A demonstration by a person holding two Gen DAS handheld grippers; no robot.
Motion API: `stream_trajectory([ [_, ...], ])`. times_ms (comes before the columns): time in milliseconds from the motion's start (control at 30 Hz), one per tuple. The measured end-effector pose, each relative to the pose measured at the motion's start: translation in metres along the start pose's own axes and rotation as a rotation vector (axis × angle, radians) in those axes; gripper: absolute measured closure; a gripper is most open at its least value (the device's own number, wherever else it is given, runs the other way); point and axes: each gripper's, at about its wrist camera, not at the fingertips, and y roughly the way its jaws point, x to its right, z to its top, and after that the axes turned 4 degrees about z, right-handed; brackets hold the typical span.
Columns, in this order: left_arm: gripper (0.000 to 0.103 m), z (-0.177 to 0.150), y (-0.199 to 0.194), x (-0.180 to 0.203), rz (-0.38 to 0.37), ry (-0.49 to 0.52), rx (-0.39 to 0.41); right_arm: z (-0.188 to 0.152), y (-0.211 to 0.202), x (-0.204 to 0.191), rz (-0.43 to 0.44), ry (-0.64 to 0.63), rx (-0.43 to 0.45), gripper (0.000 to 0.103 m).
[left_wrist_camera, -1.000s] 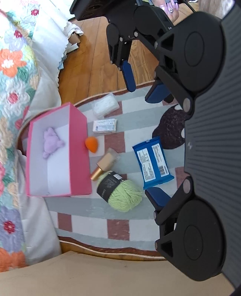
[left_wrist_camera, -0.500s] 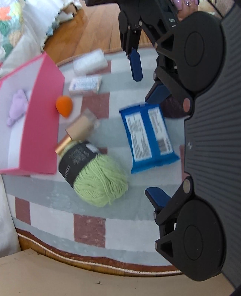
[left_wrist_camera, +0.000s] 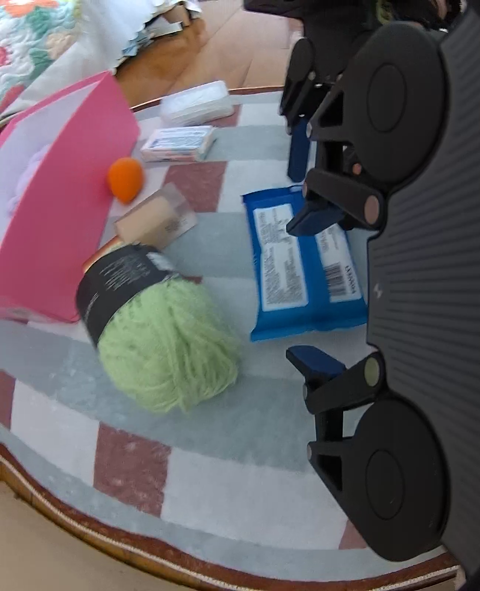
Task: Organize objects
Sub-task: 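Grasp the blue wet-wipe pack with the left gripper and lift it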
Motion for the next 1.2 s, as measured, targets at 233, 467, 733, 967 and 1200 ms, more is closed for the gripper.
stream_trajectory([
  [233, 0.074, -0.010, 0.015, 0.002, 0.032, 0.019, -0.037, -0.004, -0.001, 0.003, 0.022, 0.017, 0.057, 0.054],
  [467, 0.075, -0.017, 0.017, 0.015, 0.071, 0.046, -0.008, -0.004, -0.001, 0.004, -0.004, 0.010, 0.051, 0.065],
  [733, 0.077, -0.024, 0.017, 0.027, 0.086, 0.076, 0.009, -0.005, -0.001, -0.001, -0.013, -0.028, 0.044, 0.064],
  [967, 0.077, -0.031, -0.012, 0.028, 0.018, 0.044, 0.071, 0.002, -0.010, 0.003, 0.077, -0.029, -0.016, 0.059],
  [1200, 0.077, -0.039, -0.045, 0.039, -0.029, 0.028, 0.089, 0.009, -0.037, -0.017, 0.079, -0.127, -0.061, 0.042],
])
